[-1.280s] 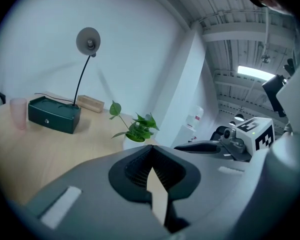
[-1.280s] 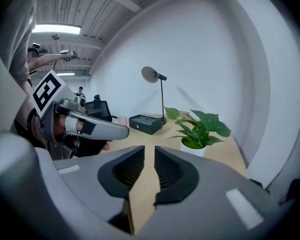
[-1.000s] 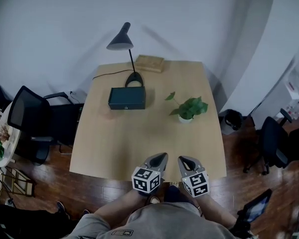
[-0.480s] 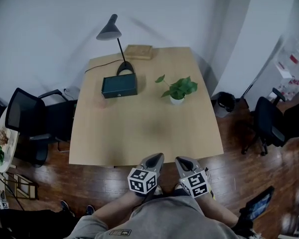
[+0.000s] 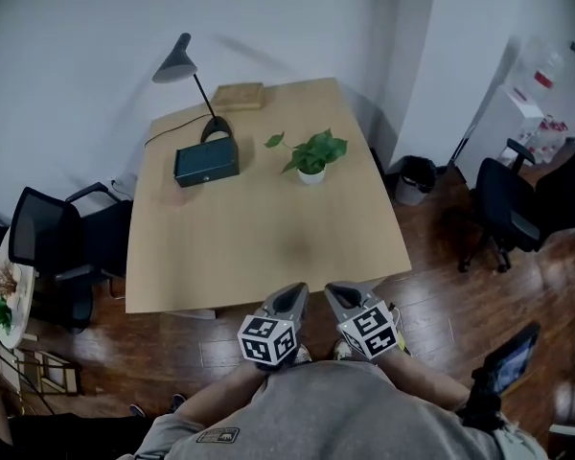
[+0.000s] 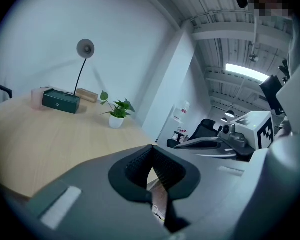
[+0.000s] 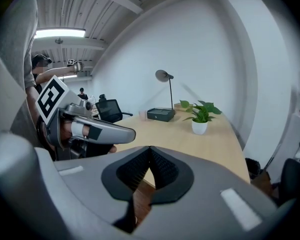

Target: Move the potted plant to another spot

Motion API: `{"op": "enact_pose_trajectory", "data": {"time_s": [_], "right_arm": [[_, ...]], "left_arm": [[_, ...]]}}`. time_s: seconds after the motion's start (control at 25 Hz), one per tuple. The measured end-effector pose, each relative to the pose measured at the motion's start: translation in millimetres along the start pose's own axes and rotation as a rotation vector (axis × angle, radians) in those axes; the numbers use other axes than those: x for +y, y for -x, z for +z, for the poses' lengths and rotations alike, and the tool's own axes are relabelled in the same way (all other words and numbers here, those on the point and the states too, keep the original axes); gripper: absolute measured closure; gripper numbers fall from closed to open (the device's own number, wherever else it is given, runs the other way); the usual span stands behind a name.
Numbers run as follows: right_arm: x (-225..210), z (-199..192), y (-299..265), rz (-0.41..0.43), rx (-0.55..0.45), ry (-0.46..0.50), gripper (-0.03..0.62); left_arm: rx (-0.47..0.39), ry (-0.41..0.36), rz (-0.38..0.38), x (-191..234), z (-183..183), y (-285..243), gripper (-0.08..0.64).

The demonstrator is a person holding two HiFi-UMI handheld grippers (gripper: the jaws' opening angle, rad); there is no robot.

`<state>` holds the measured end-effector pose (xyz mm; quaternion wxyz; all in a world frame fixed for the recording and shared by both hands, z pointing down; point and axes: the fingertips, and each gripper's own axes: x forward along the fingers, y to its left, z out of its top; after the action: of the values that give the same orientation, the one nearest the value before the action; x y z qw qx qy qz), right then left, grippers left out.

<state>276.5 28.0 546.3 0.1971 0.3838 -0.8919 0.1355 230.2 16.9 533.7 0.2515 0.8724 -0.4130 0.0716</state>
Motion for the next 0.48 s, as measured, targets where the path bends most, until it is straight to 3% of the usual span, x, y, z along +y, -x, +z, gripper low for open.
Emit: {"op": "enact_pose_trajectory", "data": {"time_s": [0.48], "right_arm": [[17.8, -8.3, 9.6, 0.060, 0.013, 0.004, 0.586]], "left_arm": [[-0.024, 0.025, 0.042, -6.8, -4.5, 12.8, 0.568]]}}
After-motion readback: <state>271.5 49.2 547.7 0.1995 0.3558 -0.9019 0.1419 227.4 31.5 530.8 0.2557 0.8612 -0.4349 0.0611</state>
